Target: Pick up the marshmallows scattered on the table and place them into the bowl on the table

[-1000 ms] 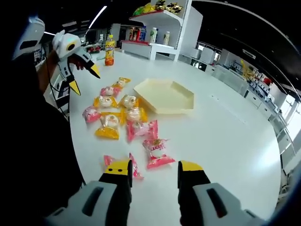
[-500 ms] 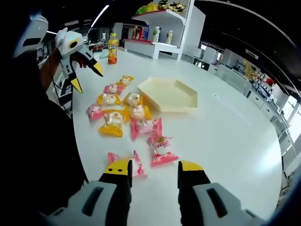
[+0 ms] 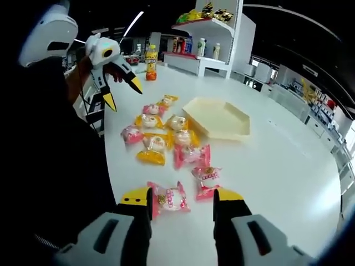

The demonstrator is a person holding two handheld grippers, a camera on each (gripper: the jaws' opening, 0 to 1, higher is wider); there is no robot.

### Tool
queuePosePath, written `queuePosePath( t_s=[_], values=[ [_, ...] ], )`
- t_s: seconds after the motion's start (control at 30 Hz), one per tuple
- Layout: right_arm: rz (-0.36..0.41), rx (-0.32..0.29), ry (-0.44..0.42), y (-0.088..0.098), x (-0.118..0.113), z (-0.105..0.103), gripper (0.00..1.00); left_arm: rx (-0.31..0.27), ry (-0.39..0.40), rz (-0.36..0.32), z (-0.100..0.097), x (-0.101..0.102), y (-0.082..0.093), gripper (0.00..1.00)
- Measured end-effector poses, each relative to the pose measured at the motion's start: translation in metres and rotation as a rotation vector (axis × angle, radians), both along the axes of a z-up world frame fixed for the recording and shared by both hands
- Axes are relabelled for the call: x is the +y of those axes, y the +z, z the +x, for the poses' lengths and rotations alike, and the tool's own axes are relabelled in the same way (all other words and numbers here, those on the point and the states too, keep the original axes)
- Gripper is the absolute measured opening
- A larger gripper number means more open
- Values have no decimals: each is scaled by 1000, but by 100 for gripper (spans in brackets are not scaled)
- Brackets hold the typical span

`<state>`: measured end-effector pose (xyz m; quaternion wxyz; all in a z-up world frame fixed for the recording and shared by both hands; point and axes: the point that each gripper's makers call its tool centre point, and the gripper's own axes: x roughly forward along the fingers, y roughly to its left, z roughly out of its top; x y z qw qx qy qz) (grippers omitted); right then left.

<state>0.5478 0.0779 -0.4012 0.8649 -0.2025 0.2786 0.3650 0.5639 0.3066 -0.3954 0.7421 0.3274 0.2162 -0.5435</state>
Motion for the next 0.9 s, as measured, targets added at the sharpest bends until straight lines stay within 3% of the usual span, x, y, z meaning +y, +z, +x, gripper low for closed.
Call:
queuePosePath(
  t_s=[0.37,0.9],
  values=[
    [-14,20,93,-7,10,-14,47,17,-37,-33,-7,-10,7,47],
    [-25,20,117,-18,14,-17,48,24,-42,-37,-11,-10,7,47]
  ],
)
